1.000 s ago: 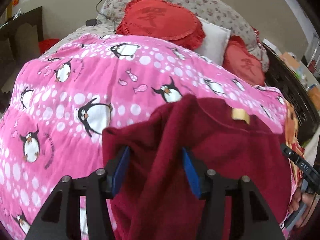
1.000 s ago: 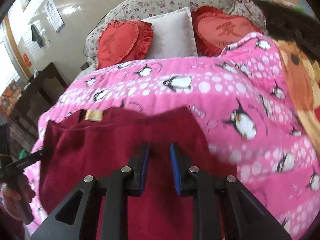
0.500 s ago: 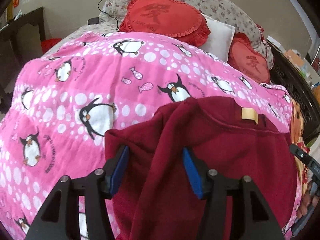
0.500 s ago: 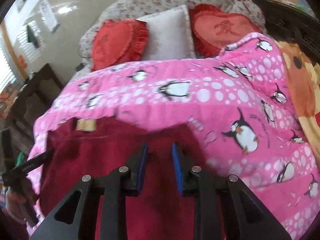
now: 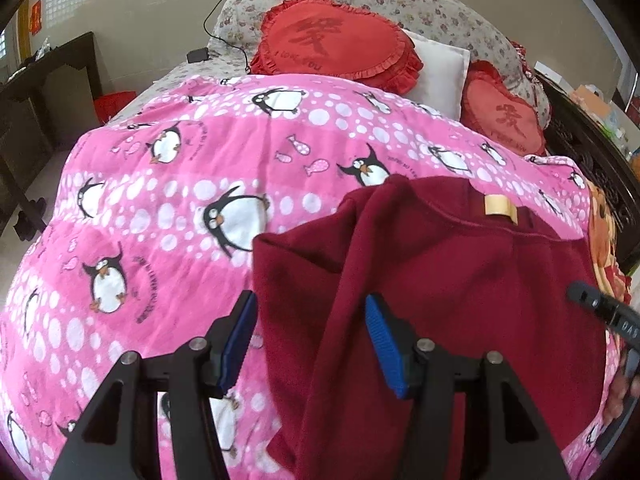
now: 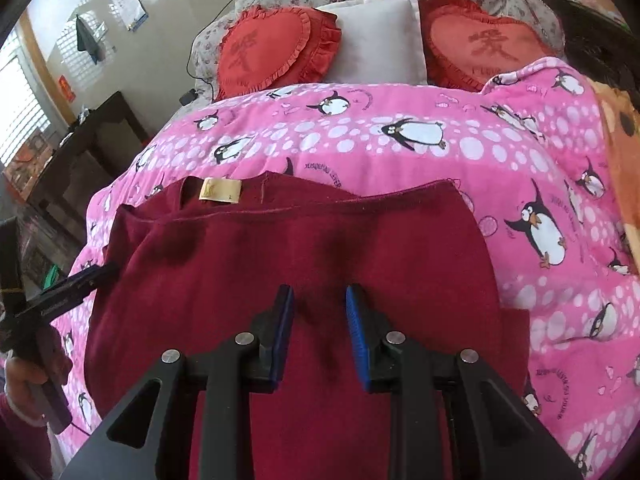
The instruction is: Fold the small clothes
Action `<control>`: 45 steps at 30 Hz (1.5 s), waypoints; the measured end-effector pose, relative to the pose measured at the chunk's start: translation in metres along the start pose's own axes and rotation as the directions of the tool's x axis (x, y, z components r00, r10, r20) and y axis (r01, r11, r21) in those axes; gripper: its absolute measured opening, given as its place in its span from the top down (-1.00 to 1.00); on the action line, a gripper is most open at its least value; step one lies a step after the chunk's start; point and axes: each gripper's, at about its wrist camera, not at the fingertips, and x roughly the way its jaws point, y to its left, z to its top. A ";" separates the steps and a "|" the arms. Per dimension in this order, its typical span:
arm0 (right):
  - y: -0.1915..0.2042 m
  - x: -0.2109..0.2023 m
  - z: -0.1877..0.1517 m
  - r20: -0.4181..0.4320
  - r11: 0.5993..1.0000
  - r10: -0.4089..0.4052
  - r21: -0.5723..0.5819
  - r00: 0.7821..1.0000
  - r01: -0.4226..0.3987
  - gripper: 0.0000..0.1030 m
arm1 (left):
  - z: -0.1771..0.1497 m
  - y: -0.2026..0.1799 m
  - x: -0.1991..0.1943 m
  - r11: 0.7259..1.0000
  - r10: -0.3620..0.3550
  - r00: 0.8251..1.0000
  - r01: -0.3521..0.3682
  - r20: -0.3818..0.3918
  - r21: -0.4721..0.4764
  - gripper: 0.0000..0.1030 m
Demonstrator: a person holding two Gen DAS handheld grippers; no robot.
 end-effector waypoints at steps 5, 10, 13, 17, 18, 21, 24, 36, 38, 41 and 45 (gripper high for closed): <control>0.026 -0.018 0.004 0.020 0.999 0.037 -0.041 0.999 -0.036 0.96 | -0.011 0.005 -0.010 1.000 -0.003 1.000 0.003 0.005 0.010 -0.14; 0.076 -0.012 0.012 0.002 0.986 0.117 -0.122 0.993 -0.116 0.96 | -0.022 0.011 -0.015 1.000 -0.003 1.000 0.003 -0.002 0.010 -0.14; 0.101 -0.002 0.015 -0.018 0.978 0.152 -0.141 0.988 -0.153 0.96 | -0.029 0.016 -0.018 1.000 0.003 1.000 -0.003 -0.001 0.006 -0.15; 0.134 0.008 0.018 -0.030 0.967 0.183 -0.174 0.983 -0.186 0.87 | -0.039 0.024 -0.021 1.000 0.008 1.000 -0.008 0.003 0.001 -0.22; 0.142 0.010 0.019 -0.031 0.964 0.197 -0.173 0.980 -0.200 0.84 | -0.041 0.026 -0.021 1.000 0.009 1.000 -0.009 0.002 -0.002 -0.22; 0.162 0.018 0.023 -0.048 0.957 0.238 -0.160 0.970 -0.243 0.81 | -0.047 0.034 -0.024 0.999 -0.013 1.000 0.013 0.000 -0.030 -0.23; 0.183 0.027 0.030 -0.058 0.951 0.247 -0.177 0.967 -0.253 0.80 | -0.055 0.043 -0.028 0.996 -0.048 0.999 0.048 0.003 -0.076 -0.29; 0.225 0.104 0.037 -0.169 0.965 0.096 -0.227 0.981 -0.133 1.00 | -0.068 0.063 -0.030 0.985 -0.094 0.996 0.092 -0.004 -0.143 -0.39; 0.225 0.101 0.039 -0.149 0.967 0.115 -0.211 0.982 -0.146 1.00 | -0.069 0.066 -0.029 0.985 -0.093 0.996 0.091 -0.007 -0.146 -0.39; 0.228 0.091 0.041 -0.096 0.963 0.116 -0.233 0.989 -0.136 1.00 | -0.071 0.068 -0.024 0.986 -0.087 0.996 0.083 -0.021 -0.148 -0.39; 0.230 0.099 0.039 -0.106 0.962 0.105 -0.242 0.989 -0.128 1.00 | -0.073 0.068 -0.020 0.984 -0.089 0.996 0.083 -0.032 -0.158 -0.39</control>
